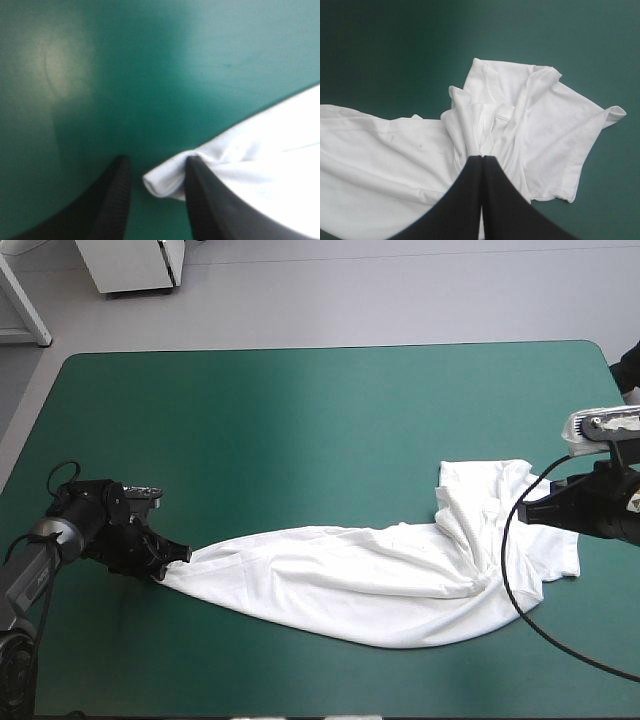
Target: Fold the cloth
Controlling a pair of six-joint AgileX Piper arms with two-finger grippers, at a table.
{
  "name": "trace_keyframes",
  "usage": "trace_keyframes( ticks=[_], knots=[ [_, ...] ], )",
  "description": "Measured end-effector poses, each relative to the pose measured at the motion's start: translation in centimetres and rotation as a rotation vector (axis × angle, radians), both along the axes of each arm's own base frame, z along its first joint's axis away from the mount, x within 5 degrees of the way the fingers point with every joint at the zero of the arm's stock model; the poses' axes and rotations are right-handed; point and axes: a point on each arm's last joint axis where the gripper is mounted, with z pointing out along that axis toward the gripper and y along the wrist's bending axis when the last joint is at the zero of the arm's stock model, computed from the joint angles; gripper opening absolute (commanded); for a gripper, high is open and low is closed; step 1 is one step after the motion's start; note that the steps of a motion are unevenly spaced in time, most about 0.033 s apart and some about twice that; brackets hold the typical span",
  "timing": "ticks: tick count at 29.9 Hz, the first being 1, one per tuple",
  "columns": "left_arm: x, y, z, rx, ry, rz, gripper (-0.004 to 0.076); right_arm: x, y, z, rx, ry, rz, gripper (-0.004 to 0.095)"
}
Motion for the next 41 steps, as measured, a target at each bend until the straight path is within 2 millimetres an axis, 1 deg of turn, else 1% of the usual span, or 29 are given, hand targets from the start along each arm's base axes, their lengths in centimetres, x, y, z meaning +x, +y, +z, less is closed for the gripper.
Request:
trace_keyframes(
  ticks=[1, 8, 13, 15, 19, 21, 23, 26, 28, 31, 33, 35, 38, 41],
  knots=[
    [0.0, 0.0, -0.1, -0.005, 0.005, 0.003, -0.0018, 0.0, 0.0, 0.0, 0.001, 0.000, -0.001, -0.0013],
    [0.1, -0.3, -0.1, -0.037, 0.013, 0.005, -0.0022, 0.0, -0.1, 0.0, 0.021, 0.003, -0.034, -0.0012],
    [0.1, -0.4, -0.1, -0.042, 0.014, 0.005, -0.0022, 0.8, -1.0, -0.5, 0.036, 0.046, -0.199, 0.0000],
    [0.1, -0.4, -0.1, -0.046, 0.014, -0.004, -0.0022, 1.8, -1.3, -1.0, 0.011, 0.075, -0.237, 0.0037],
    [0.1, -0.5, -0.1, -0.052, 0.017, -0.026, -0.0022, 5.4, -1.5, -3.0, -0.022, 0.185, -0.282, 0.0102],
    [0.1, -0.5, -0.1, -0.052, 0.017, -0.030, -0.0022, 6.6, -1.8, -3.9, -0.017, 0.227, -0.311, 0.0115],
    [0.1, -0.5, -0.1, -0.054, 0.016, -0.031, -0.0022, 7.7, -2.9, -4.8, 0.007, 0.271, -0.362, 0.0129],
    [0.1, -0.5, -0.1, -0.054, 0.016, -0.033, -0.0022, 8.5, -5.4, -5.7, 0.055, 0.317, -0.436, 0.0168],
    [0.1, -0.5, -0.1, -0.054, 0.015, -0.033, -0.0022, 8.9, -7.0, -6.2, 0.077, 0.341, -0.460, 0.0237],
    [0.1, -0.5, 0.0, -0.058, 0.013, -0.032, -0.0022, 9.3, -8.9, -7.1, 0.081, 0.374, -0.506, 0.0370],
    [0.1, -0.5, 0.0, -0.063, 0.012, -0.026, -0.0022, 9.9, -9.7, -7.8, 0.063, 0.403, -0.527, 0.0449],
    [0.1, -0.4, 0.0, -0.069, 0.011, -0.026, -0.0022, 10.7, -10.1, -8.5, 0.058, 0.407, -0.533, 0.0495],
    [0.0, -0.5, 0.0, -0.072, 0.009, -0.041, -0.0022, 12.4, -10.6, -10.0, 0.073, 0.431, -0.523, 0.0500],
    [0.0, -0.4, 0.1, -0.072, 0.005, -0.043, -0.0022, 14.1, -11.1, -12.3, 0.086, 0.496, -0.508, 0.0500]
  ],
)
